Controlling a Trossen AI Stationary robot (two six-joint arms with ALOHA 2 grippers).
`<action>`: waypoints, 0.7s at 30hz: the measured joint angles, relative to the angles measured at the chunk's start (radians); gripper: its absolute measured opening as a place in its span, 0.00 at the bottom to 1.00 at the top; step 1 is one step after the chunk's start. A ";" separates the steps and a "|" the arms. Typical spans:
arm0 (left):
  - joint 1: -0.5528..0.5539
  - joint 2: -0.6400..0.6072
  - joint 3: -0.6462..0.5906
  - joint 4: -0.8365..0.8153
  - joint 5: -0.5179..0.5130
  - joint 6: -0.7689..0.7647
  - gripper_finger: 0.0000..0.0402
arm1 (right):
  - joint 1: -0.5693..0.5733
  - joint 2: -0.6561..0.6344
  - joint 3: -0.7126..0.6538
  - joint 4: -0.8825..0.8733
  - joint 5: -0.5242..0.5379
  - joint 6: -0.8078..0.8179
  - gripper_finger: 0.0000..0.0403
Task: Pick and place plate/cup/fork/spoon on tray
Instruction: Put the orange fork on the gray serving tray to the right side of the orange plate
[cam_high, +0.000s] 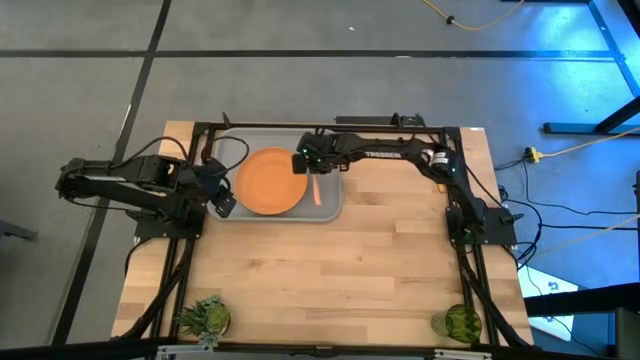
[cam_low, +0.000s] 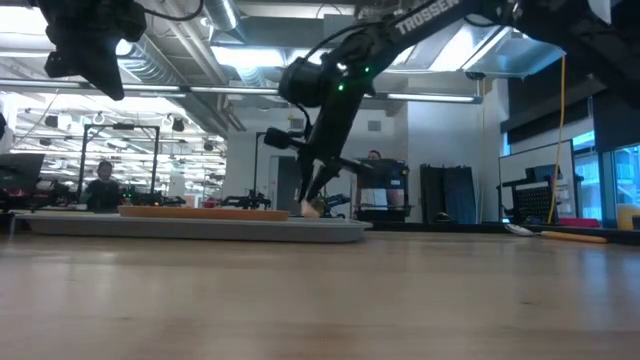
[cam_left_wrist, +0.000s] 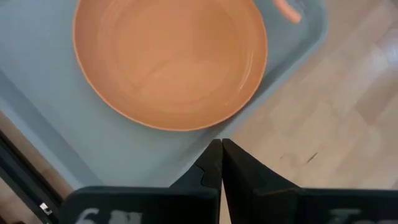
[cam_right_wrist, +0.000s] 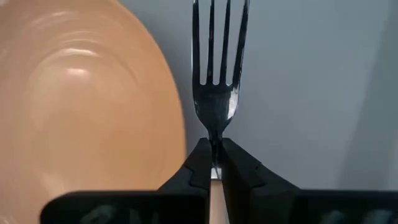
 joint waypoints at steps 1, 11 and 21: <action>0.000 0.000 0.000 0.000 0.000 0.001 0.00 | -0.001 0.008 0.000 0.005 0.000 0.000 0.04; 0.000 0.000 0.000 0.000 0.003 0.002 0.00 | 0.000 0.058 0.000 0.012 -0.021 -0.017 0.05; 0.000 0.000 0.000 0.001 0.003 0.002 0.00 | -0.009 0.059 0.000 0.012 -0.019 -0.044 0.10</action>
